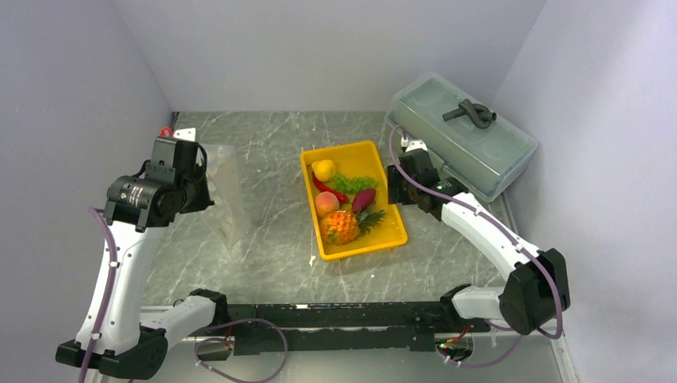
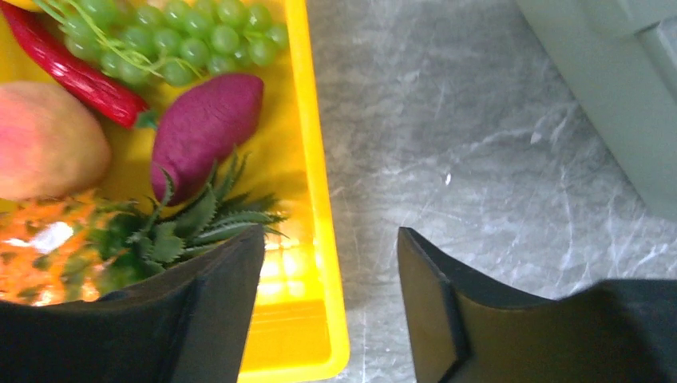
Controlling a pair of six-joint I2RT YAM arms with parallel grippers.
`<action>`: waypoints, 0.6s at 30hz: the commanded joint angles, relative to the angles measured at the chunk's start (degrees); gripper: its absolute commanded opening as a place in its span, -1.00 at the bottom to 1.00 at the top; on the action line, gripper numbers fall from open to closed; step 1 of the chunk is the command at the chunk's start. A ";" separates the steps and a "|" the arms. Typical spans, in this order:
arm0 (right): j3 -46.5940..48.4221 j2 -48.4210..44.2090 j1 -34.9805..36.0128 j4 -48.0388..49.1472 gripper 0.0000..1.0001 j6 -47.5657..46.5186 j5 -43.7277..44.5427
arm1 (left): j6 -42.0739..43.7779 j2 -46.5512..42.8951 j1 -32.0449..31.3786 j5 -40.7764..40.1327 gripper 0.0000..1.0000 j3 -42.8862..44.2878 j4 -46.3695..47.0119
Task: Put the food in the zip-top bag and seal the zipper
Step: Move the bin to the center of the board.
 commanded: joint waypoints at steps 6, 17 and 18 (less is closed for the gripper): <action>4.27 -5.77 -0.16 3.43 0.31 4.26 -10.75 | 1.39 -1.54 -0.22 0.40 -1.00 -1.07 2.39; 16.31 1.61 11.56 -2.75 0.31 9.85 -4.40 | 2.23 -2.04 -0.22 0.36 -1.00 -2.97 3.60; 17.58 2.74 12.79 -3.20 0.30 10.45 -4.23 | 2.33 -2.13 -0.22 0.33 -1.00 -2.91 3.60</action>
